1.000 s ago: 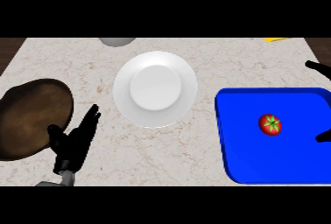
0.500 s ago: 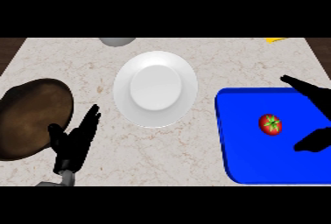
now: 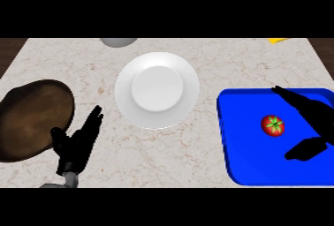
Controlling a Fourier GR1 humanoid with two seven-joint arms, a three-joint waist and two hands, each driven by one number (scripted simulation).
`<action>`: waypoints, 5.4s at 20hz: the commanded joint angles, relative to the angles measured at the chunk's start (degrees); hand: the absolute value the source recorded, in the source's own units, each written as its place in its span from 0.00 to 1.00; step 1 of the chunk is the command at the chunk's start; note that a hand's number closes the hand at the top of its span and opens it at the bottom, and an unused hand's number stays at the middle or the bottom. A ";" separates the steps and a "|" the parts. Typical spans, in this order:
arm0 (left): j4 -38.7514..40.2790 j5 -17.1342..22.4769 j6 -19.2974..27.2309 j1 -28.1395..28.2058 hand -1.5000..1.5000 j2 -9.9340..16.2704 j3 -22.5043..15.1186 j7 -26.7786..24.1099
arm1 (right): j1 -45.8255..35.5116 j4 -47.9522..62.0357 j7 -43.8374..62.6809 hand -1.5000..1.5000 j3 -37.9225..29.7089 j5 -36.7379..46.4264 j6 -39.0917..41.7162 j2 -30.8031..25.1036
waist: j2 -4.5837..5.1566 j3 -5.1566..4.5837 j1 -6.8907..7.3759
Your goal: Pick the tomato from the tray and place it in the plate
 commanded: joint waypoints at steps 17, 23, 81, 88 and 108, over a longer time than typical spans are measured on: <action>-1.89 -4.22 1.05 1.26 0.50 -3.82 0.59 5.96 | -4.37 12.74 -2.76 0.00 -0.59 15.95 0.23 8.84 | 0.47 -0.48 0.08; 0.37 -3.07 -1.88 0.58 0.50 -2.60 2.75 4.29 | -6.45 18.36 -10.31 1.00 2.39 22.41 -2.44 7.22 | 0.53 -0.48 0.17; -1.13 -5.98 -2.40 -1.79 0.50 -5.04 1.34 8.19 | -43.42 41.94 41.11 1.00 23.04 26.58 -82.44 39.54 | 1.52 -0.42 2.99; -0.74 -5.65 -3.65 -0.87 0.50 -5.67 1.14 4.88 | -44.08 50.41 35.70 0.00 21.33 12.02 -64.71 39.54 | 2.28 -0.42 4.39; 1.06 -5.28 -3.95 -0.69 0.50 -4.71 3.84 5.45 | -34.05 43.73 -17.51 0.00 0.24 -25.80 -62.63 39.55 | 1.25 -0.37 1.71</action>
